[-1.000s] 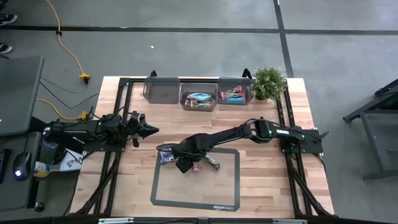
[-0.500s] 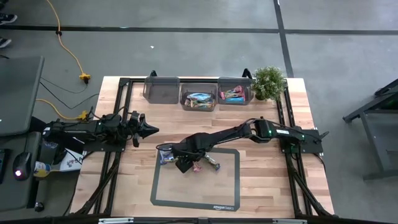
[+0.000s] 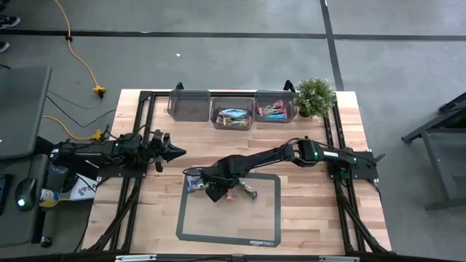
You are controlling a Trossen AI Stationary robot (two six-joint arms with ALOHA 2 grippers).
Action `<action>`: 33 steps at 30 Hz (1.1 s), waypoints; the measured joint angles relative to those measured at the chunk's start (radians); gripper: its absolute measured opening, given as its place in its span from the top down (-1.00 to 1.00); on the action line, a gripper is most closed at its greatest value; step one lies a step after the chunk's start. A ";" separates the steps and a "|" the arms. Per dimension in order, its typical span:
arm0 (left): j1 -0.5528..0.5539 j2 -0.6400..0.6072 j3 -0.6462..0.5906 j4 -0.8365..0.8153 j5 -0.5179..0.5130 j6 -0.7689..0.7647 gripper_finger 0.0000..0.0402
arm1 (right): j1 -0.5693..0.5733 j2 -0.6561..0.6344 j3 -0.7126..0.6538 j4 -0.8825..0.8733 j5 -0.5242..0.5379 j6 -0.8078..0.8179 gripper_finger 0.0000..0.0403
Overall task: Pick and place Granola Bars by type
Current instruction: Put the red granola bar into the right black bin
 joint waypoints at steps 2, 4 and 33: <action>0.000 0.000 0.000 0.000 0.000 0.000 1.00 | 0.000 -0.006 0.000 0.000 0.009 0.003 0.52; 0.000 0.000 0.000 0.000 0.000 0.000 1.00 | 0.002 -0.015 0.002 -0.002 0.022 0.004 0.58; 0.000 0.000 0.000 0.000 0.000 0.000 1.00 | -0.014 -0.195 0.001 0.290 0.170 -0.166 0.86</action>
